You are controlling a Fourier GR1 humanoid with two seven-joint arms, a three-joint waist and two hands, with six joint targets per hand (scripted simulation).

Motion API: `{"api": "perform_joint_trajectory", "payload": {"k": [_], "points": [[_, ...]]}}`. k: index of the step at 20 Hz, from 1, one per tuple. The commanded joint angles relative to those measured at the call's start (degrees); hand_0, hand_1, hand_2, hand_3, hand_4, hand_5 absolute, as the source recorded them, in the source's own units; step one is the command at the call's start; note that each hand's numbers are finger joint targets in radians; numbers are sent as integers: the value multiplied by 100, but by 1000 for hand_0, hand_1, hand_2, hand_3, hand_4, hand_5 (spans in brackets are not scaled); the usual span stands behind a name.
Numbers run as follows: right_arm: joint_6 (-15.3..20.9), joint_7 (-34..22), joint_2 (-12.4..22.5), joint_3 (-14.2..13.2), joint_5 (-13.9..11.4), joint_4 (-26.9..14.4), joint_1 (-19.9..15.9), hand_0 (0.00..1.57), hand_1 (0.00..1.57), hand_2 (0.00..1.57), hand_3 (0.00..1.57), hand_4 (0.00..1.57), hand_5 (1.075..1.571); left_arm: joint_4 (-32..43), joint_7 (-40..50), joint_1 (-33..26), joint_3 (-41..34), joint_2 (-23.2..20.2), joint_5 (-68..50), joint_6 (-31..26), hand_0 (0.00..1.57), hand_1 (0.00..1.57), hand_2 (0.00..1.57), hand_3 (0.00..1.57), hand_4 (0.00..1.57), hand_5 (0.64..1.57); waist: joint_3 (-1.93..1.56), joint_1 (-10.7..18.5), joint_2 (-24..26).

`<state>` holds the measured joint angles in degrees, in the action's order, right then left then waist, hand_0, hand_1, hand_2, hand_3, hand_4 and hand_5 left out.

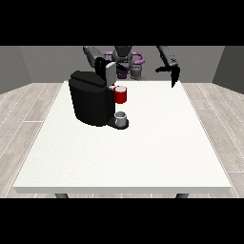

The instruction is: Insert the coffee pod into the coffee machine and close the lid

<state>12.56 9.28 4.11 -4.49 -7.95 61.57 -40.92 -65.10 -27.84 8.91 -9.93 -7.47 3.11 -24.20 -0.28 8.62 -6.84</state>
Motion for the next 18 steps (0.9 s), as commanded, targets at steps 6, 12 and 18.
{"api": "perform_joint_trajectory", "payload": {"k": [6, 12, 18], "points": [[461, -593, -209, 597, -673, -21, -835, 0, 0, 0, 0, 391, 1571, 339, -120, 541, -76, -175, -161, -293, 0, 0, 0, 0, 394, 1571, 39, 461, -436], [317, -696, -75, 626, -846, -272, -1413, 0, 0, 0, 0, 383, 1571, 301, 412, 788, -93, -176, -311, -310, 0, 0, 0, 0, 366, 1571, 29, 596, -317], [137, -369, -402, 901, -752, -353, -1285, 0, 0, 0, 0, 385, 1571, 628, 28, 576, -117, -204, -202, -197, 0, 0, 0, 0, 363, 1571, 30, 293, -164]]}}
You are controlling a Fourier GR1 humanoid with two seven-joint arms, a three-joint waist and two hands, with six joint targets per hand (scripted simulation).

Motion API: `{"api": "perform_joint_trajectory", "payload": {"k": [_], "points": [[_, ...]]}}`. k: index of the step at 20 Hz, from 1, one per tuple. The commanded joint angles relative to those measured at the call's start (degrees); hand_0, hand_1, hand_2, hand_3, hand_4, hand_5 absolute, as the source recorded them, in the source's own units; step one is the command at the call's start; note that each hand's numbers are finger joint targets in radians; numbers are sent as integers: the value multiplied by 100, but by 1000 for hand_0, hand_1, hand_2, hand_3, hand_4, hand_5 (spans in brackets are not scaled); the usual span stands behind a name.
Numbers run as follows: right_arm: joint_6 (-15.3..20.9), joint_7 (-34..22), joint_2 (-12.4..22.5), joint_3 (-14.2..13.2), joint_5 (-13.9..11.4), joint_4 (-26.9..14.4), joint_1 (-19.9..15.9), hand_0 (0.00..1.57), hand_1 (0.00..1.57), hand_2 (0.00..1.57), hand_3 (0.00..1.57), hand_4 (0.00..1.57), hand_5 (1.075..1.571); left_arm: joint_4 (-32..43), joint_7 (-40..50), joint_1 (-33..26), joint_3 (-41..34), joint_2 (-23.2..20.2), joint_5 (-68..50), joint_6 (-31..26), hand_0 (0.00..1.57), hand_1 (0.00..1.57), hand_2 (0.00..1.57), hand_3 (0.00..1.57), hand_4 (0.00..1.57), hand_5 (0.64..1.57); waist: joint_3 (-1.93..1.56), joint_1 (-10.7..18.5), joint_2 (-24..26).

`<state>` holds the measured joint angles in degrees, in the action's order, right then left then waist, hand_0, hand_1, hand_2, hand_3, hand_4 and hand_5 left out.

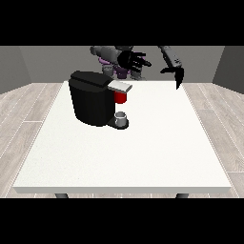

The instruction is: Insert the coffee pod into the coffee machine and close the lid

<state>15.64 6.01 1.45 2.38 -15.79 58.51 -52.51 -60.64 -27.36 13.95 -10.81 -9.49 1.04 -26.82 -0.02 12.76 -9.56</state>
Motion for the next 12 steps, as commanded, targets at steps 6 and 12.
{"api": "perform_joint_trajectory", "payload": {"k": [6, 12], "points": [[-82, 133, -143, 1314, 609, 221, 551, 0, 0, 0, 0, 487, 1571, 516, -166, 150, 49, 201, 95, 247, 0, 0, 0, 0, 400, 1571, 5, -197, 257], [-692, 1060, -144, 2293, 1161, 636, 1672, 0, 0, 0, 0, 461, 1571, 534, -615, -181, 164, 214, 184, 125, 0, 0, 0, 0, 168, 1571, 2, -197, 305]]}}
